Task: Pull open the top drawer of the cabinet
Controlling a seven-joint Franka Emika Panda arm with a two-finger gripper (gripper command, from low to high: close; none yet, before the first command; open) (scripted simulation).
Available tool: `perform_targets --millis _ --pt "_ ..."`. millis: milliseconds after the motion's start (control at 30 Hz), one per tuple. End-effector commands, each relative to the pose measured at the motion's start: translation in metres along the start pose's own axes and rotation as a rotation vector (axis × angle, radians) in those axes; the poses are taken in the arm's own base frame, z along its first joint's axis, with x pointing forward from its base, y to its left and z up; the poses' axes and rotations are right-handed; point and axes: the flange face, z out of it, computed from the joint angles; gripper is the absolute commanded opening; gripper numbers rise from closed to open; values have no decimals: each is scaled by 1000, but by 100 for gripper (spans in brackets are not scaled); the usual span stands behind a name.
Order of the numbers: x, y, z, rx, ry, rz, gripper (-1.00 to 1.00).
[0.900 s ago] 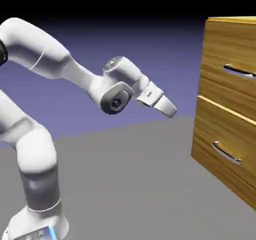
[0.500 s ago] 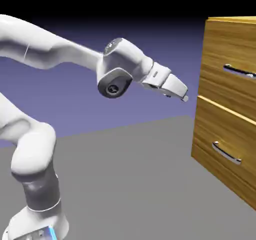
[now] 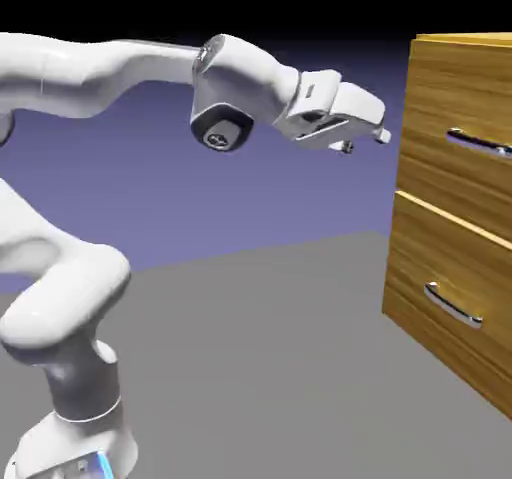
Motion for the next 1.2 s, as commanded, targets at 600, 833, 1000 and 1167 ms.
perform_targets --millis 600,833,1000,1167 --pt "24 -50 33 61 227 -466 0" --pt "22 -62 75 71 310 -658 0" --pt "18 -65 113 70 371 -793 0" --pt "10 -59 157 59 432 -923 0"
